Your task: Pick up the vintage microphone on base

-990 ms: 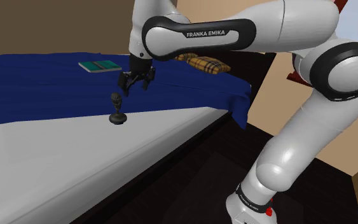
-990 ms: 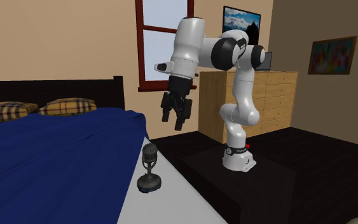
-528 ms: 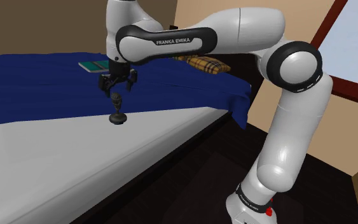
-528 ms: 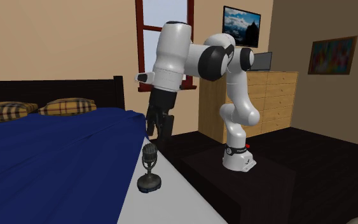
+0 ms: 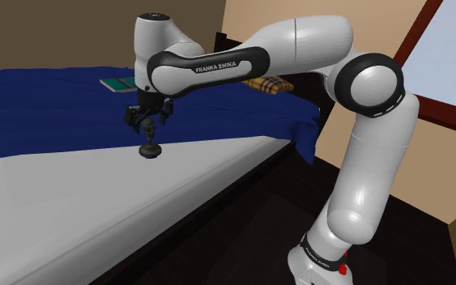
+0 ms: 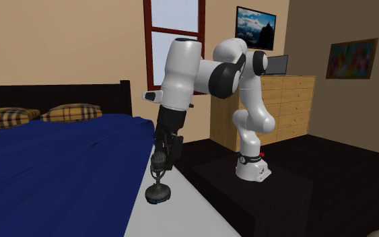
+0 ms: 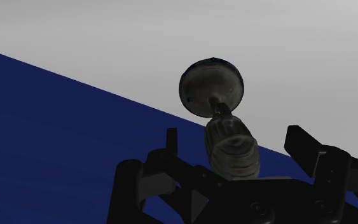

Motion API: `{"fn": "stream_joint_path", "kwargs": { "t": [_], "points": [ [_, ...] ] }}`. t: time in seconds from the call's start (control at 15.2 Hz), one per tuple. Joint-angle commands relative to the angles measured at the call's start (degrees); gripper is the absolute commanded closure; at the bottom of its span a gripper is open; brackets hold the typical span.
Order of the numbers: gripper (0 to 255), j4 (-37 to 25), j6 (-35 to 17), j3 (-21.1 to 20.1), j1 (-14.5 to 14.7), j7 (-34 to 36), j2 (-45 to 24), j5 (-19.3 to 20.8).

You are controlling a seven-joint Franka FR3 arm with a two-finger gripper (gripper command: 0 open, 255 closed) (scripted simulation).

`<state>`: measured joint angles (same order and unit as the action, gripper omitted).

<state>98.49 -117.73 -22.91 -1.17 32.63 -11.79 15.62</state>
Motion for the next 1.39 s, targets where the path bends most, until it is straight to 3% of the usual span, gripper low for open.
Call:
{"fn": "stream_joint_path", "kwargs": {
  "t": [0.0, 0.59, 1.32],
  "points": [
    [255, 0.21, -0.3, 0.03, -0.02, 0.05, -0.07, 0.06],
    [255, 0.15, -0.28, 0.03, 0.0, 0.06, -0.12, 0.09],
    [255, -7.3, 7.71, -0.33, 0.24, -1.67, 0.64, -1.01]
  ]
}}
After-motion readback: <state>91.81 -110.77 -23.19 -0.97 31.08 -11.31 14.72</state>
